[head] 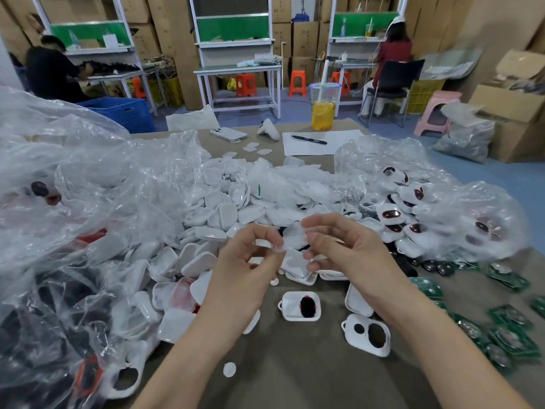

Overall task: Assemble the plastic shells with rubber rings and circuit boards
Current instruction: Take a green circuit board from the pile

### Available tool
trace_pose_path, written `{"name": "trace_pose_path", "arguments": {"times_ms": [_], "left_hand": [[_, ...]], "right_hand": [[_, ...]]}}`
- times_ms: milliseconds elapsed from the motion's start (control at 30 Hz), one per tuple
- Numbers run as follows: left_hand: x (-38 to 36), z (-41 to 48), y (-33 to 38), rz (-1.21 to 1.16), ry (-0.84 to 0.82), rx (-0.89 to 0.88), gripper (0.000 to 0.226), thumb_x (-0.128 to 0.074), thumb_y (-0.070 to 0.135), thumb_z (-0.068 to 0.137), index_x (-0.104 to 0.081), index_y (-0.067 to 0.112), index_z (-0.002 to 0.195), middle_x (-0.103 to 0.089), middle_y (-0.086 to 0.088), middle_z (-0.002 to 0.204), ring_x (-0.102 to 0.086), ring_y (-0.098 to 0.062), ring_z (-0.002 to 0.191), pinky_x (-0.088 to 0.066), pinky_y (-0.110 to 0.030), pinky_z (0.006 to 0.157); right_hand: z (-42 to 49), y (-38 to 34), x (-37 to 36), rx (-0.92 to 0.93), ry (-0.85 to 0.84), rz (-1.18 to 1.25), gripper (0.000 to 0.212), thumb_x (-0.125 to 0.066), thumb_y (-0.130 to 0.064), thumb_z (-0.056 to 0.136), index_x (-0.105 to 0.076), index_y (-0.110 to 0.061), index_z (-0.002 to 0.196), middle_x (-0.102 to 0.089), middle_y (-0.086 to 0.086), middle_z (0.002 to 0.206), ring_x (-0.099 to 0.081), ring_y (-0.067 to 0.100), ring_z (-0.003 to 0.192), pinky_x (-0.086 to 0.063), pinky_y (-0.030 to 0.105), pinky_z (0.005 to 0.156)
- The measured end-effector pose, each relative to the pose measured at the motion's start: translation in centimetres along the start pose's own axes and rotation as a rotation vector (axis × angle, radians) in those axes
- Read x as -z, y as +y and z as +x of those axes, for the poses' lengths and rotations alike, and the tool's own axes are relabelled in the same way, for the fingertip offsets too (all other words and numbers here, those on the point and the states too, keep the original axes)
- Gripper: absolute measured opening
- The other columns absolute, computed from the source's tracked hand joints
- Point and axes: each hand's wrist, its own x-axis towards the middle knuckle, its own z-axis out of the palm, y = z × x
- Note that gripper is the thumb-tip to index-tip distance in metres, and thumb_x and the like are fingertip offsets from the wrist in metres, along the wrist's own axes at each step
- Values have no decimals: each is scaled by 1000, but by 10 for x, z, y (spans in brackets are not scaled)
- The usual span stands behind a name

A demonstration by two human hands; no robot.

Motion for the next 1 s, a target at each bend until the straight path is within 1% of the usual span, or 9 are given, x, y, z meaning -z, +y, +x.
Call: {"name": "trace_pose_path", "arguments": {"times_ms": [100,200,333,467,667,800,867,933,1000], "left_hand": [[-1,0,-1,36,32,-20,30,-65,3,92,-60,27,74,-64,10,78,-54,-3,59,-39,-11,52],[-1,-2,-1,79,98,-49,32,-65,9,91,-61,34,73,-65,8,85,-53,-2,60,-39,-16,53],[-3,-3,-2,162,106,-114,32,-66,14,91,-61,40,74,-64,11,86,-54,-2,62,-37,-20,55],[-4,-4,-1,211,82,-165,34,-65,13,92,-61,43,76,-63,14,90,-61,-6,77,-43,-15,58],[-3,-6,-1,234,69,-104,26,-63,17,93,-63,40,84,-64,22,85,-57,-2,65,-39,-10,54],[-2,-7,2,155,44,-71,29,-56,16,96,-67,41,88,-66,21,81,-57,-1,67,-40,-9,56],[-1,-7,4,85,23,-62,20,-56,26,96,-69,40,89,-67,20,79,-58,-3,68,-42,-9,57],[-2,-6,5,58,22,-57,15,-60,30,98,-70,37,89,-68,19,77,-60,-3,70,-42,-9,56],[-2,-5,5,47,35,-45,16,-63,26,96,-71,37,87,-67,17,73,-61,-4,68,-42,-9,54]], "right_hand": [[-1,0,0,-55,-36,76,17,-70,-31,85,-76,-27,100,-73,-3,88,-71,20,75,-59,29,65],[-3,0,0,-93,-86,80,25,-70,-36,83,-75,-25,105,-70,-5,84,-72,22,74,-59,31,63],[-4,0,0,-100,-108,53,22,-69,-32,87,-75,-25,107,-69,-2,85,-68,19,71,-58,33,60],[-3,0,0,-75,-101,64,23,-73,-29,84,-75,-24,106,-67,-1,83,-66,19,68,-57,32,58],[-4,-2,1,-41,-74,47,18,-70,-14,91,-75,-26,103,-66,-1,82,-64,17,66,-56,30,56],[-4,-4,1,-23,-46,60,17,-73,-22,84,-76,-27,100,-67,-2,82,-65,15,66,-56,27,55],[-4,-5,1,-21,-48,65,21,-73,-27,79,-76,-28,99,-69,-1,82,-65,15,67,-56,27,56],[-4,-6,1,-24,-49,53,18,-72,-24,83,-76,-28,100,-70,0,84,-66,16,67,-55,28,55],[-5,-6,1,-22,-44,37,18,-68,-15,91,-76,-28,101,-71,2,87,-66,16,68,-55,28,55]]}}
